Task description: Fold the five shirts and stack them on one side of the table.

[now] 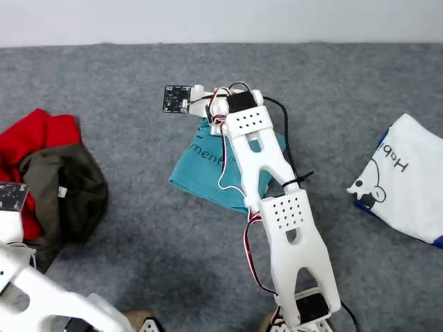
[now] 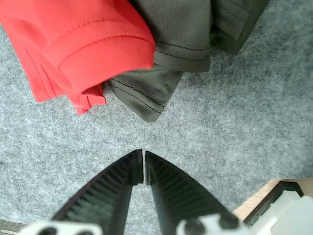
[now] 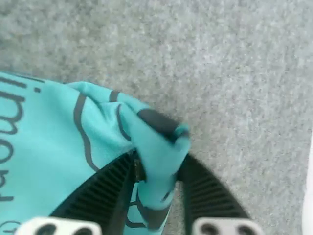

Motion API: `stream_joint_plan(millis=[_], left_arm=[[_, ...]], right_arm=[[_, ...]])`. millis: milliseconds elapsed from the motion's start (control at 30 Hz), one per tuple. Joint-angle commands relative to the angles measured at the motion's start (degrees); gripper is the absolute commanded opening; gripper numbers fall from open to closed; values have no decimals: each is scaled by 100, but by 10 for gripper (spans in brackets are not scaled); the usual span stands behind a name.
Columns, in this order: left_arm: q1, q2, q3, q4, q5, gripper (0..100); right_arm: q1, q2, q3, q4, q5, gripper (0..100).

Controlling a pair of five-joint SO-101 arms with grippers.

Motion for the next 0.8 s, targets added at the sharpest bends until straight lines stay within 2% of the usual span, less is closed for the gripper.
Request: stream_joint_plan(millis=[0, 200, 333, 433, 667, 767], left_arm=[[-18, -114, -31, -44, -62, 17], [-9, -114, 171, -70, -62, 17], [-44, -114, 303, -44, -53, 17], [-44, -114, 321, -35, -44, 17], [-44, -114, 312, -79, -44, 17], [-44, -114, 277, -62, -44, 17]], right_arm=[[22, -541, -290, 207, -185, 187], [-198, -1226, -299, 637, -721, 187], [-154, -1499, -281, 646, -1565, 187], [-66, -1613, -290, 1042, -2207, 186], [-13, -2009, -290, 2378, -4299, 188], [-57, -2185, -290, 2809, -5503, 188]])
